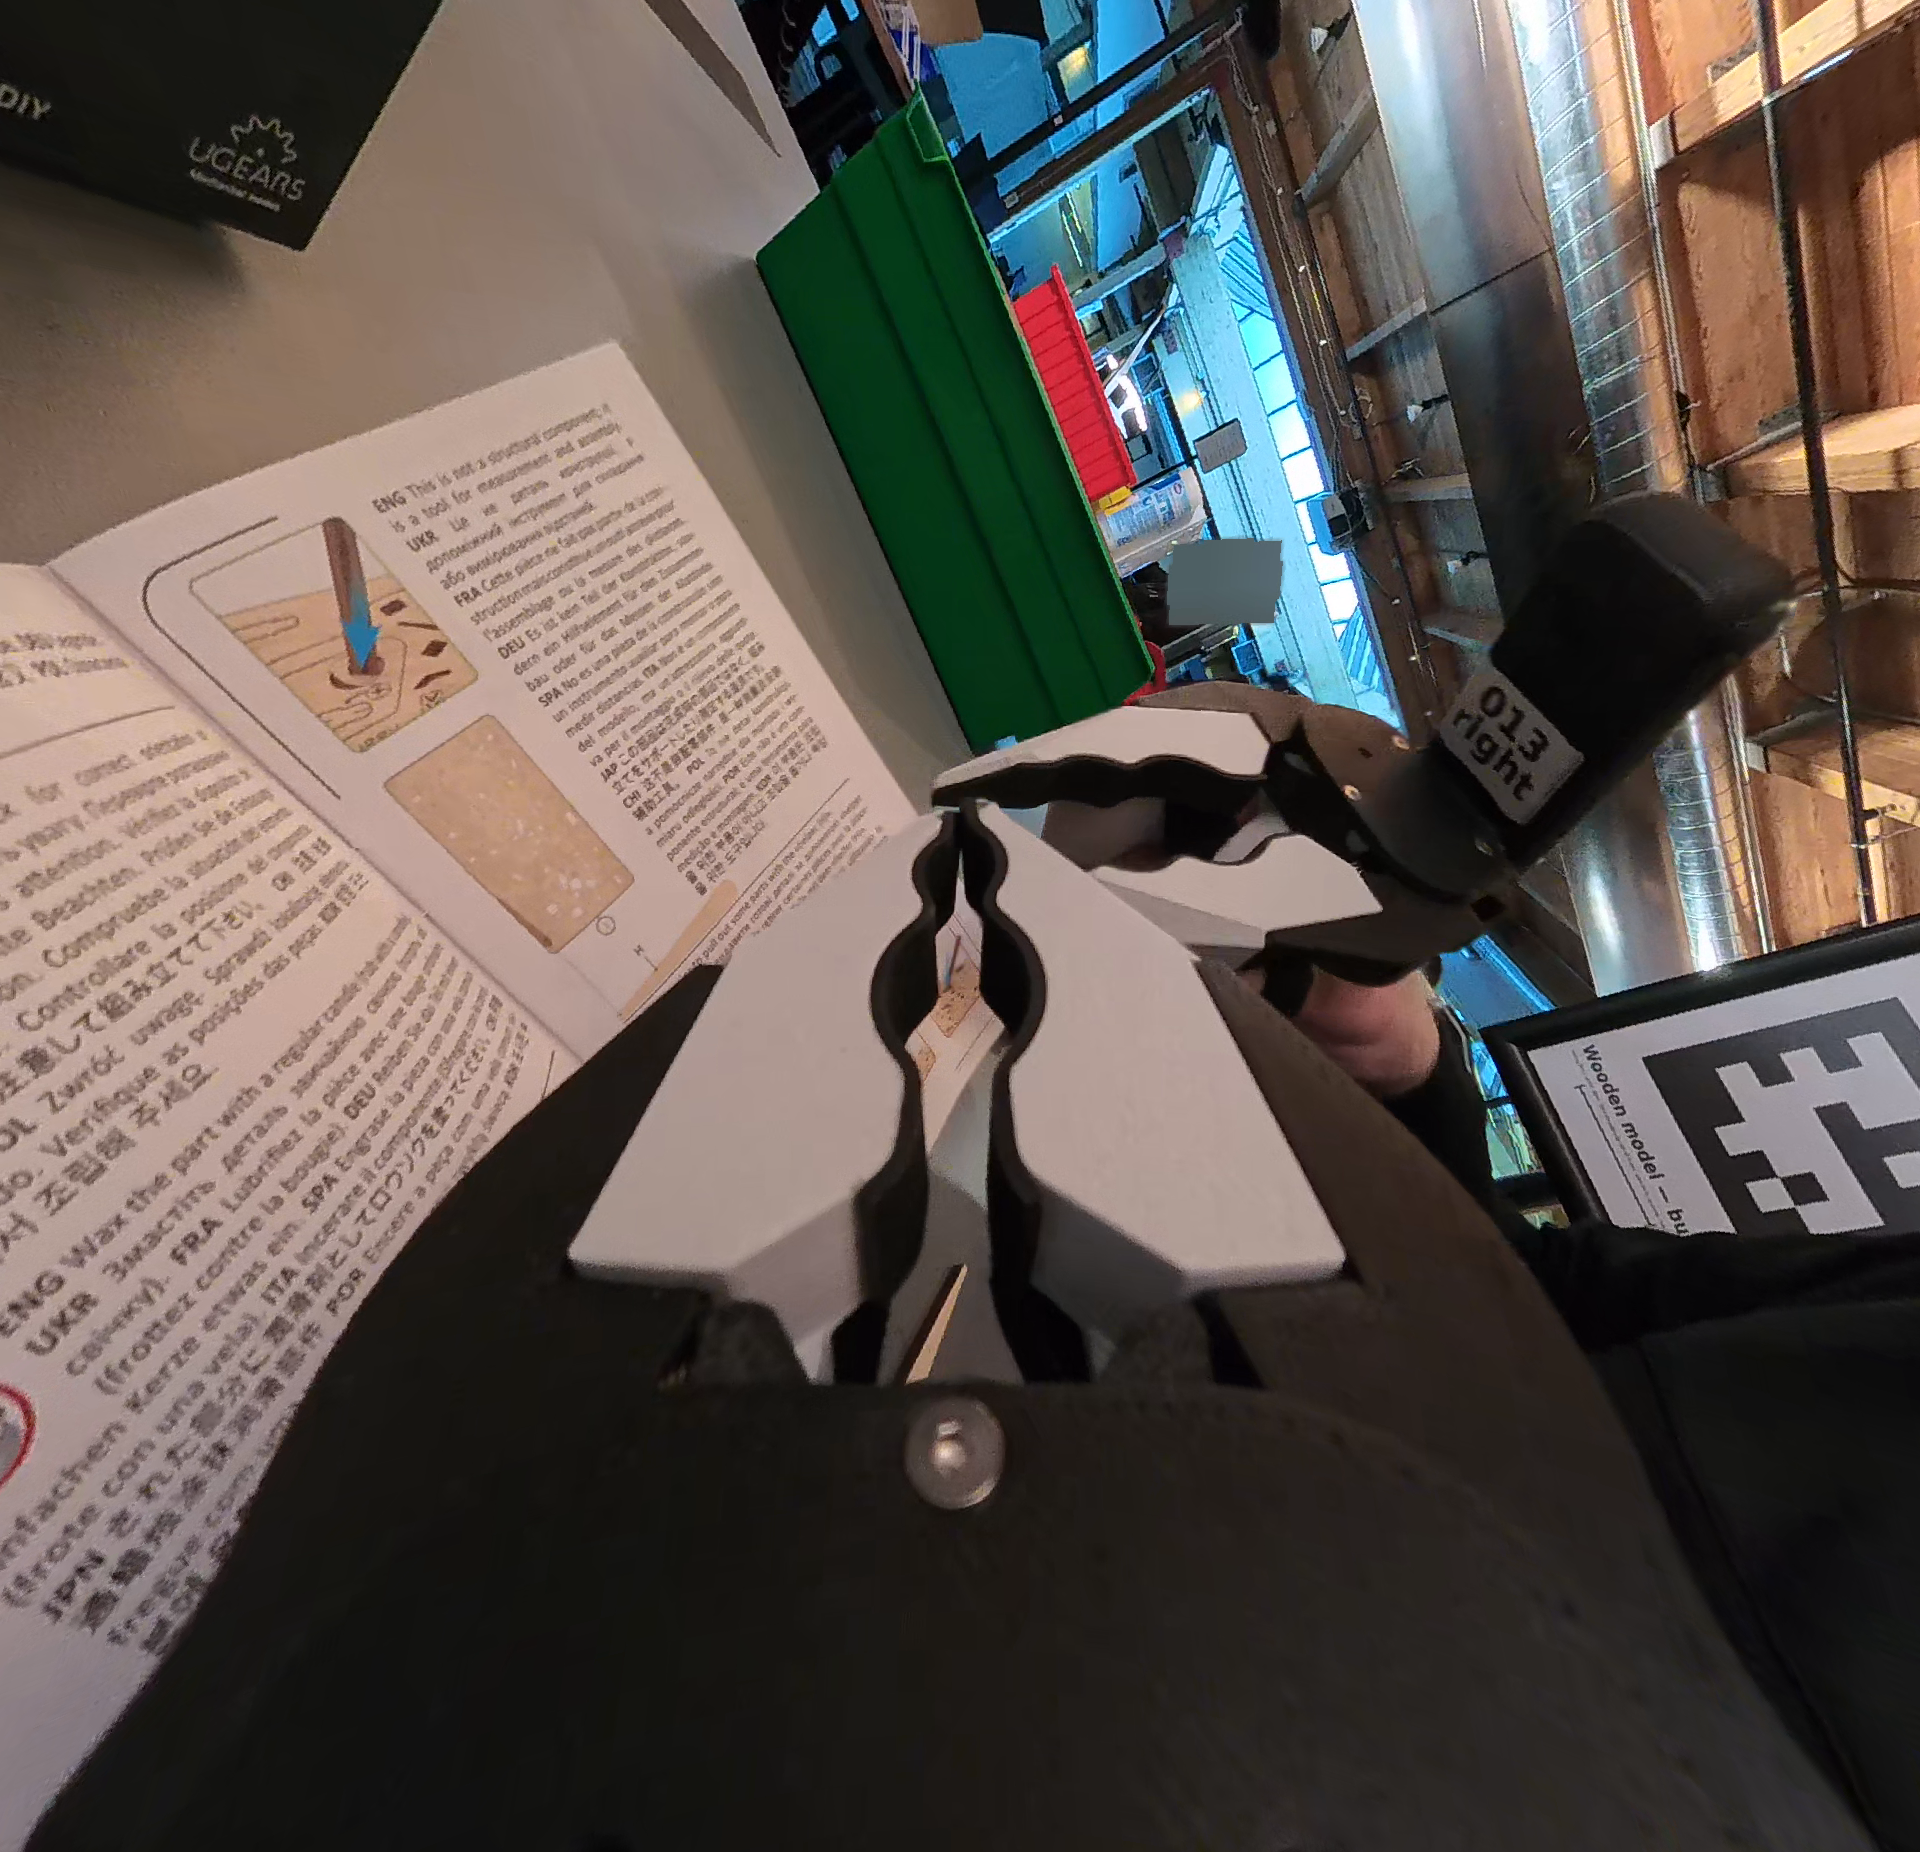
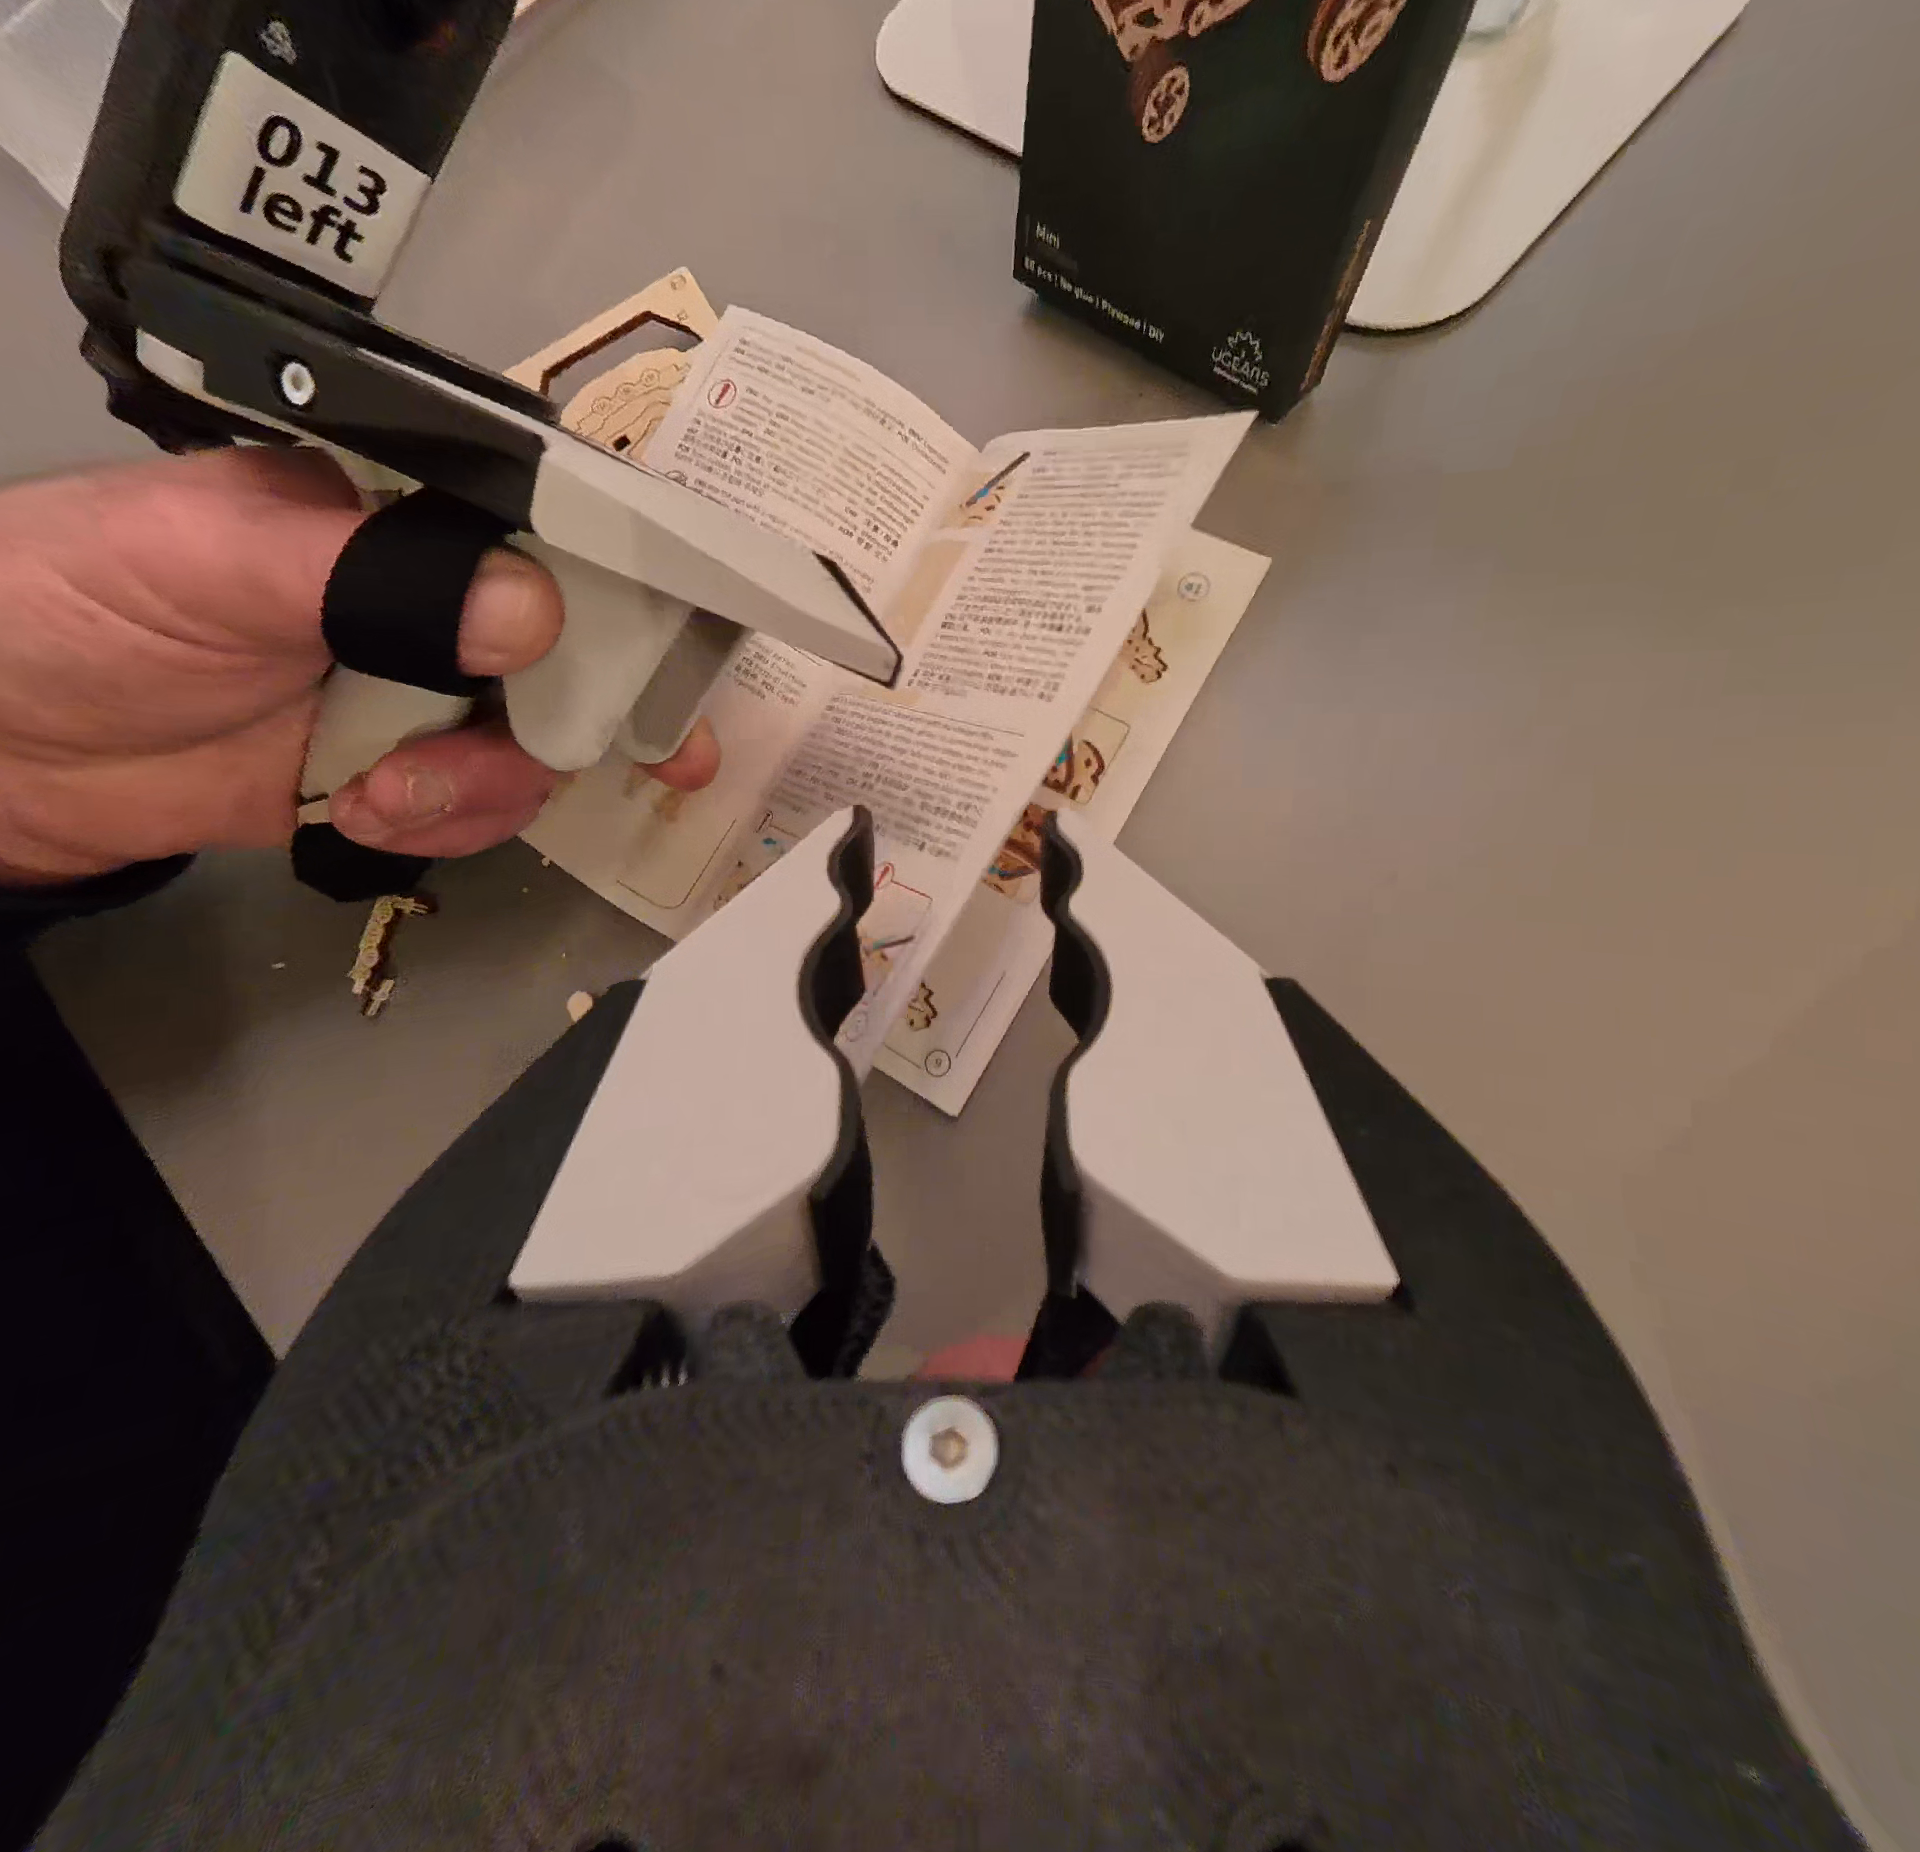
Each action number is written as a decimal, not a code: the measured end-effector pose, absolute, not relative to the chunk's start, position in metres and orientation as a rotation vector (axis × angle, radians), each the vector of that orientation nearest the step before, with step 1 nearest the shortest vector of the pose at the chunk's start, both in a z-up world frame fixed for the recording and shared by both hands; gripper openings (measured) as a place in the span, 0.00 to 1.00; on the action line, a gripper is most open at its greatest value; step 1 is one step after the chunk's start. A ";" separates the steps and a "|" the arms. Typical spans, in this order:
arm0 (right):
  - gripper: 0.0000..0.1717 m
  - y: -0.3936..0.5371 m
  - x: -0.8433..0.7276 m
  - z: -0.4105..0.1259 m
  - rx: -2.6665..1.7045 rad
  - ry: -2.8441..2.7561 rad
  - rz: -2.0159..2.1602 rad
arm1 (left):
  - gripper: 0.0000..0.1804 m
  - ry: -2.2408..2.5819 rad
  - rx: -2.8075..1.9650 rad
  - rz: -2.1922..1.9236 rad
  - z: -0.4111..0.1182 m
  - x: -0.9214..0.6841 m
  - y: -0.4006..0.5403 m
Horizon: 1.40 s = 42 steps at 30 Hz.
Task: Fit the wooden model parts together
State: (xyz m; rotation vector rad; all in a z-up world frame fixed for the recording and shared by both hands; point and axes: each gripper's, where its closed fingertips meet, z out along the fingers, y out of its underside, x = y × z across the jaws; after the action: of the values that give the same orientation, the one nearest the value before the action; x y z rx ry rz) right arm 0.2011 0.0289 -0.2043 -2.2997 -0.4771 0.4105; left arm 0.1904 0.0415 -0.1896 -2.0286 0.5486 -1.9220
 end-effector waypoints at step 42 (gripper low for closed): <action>0.21 0.004 0.160 -0.243 -2.455 -0.564 0.537 | 0.00 0.515 -2.053 -1.896 -0.194 0.191 0.046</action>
State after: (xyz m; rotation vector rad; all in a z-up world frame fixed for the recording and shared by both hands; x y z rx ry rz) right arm 0.1597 0.0043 -0.2429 -2.4551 -0.5637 0.5371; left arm 0.1914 0.0460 -0.1940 -2.0526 0.5152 -1.8958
